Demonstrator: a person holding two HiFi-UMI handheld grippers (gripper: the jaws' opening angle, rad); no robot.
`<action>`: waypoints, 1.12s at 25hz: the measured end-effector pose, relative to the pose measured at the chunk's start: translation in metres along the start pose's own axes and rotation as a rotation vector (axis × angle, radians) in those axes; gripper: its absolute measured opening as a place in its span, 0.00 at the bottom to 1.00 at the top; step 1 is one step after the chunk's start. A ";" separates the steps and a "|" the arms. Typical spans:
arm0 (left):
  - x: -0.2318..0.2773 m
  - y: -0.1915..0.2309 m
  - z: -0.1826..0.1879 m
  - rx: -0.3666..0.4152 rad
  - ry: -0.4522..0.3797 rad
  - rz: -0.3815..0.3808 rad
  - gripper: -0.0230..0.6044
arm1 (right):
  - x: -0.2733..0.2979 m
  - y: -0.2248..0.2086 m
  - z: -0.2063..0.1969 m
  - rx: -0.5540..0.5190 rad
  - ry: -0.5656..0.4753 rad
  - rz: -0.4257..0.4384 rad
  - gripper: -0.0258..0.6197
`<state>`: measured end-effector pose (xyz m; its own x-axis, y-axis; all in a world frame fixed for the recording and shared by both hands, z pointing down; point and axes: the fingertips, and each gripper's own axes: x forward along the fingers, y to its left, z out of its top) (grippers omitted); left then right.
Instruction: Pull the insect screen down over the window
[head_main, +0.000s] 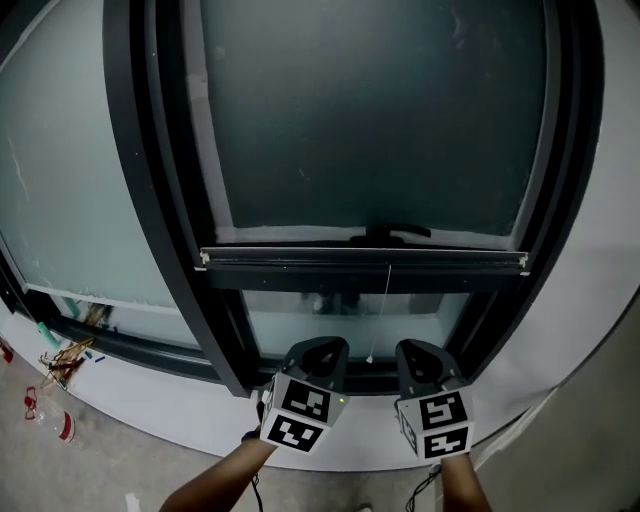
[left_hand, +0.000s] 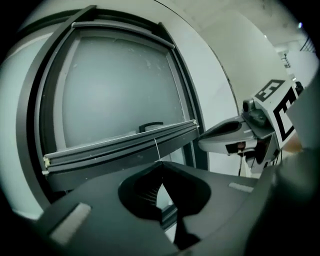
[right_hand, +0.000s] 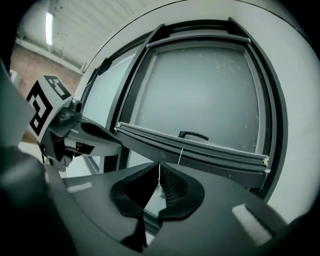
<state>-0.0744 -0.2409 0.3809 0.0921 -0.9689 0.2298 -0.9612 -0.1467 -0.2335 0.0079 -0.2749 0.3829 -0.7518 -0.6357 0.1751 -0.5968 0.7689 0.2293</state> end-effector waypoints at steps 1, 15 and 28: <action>-0.009 -0.005 -0.001 -0.033 -0.014 -0.015 0.07 | -0.006 0.009 -0.001 0.039 -0.003 0.005 0.06; -0.115 -0.051 -0.037 -0.264 -0.032 -0.108 0.06 | -0.074 0.127 -0.004 0.327 -0.019 0.044 0.05; -0.161 -0.048 -0.052 -0.319 -0.027 -0.129 0.06 | -0.096 0.172 -0.001 0.359 -0.002 0.036 0.05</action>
<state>-0.0569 -0.0673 0.4040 0.2209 -0.9519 0.2124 -0.9737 -0.2027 0.1039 -0.0225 -0.0817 0.4067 -0.7746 -0.6077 0.1752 -0.6299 0.7661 -0.1276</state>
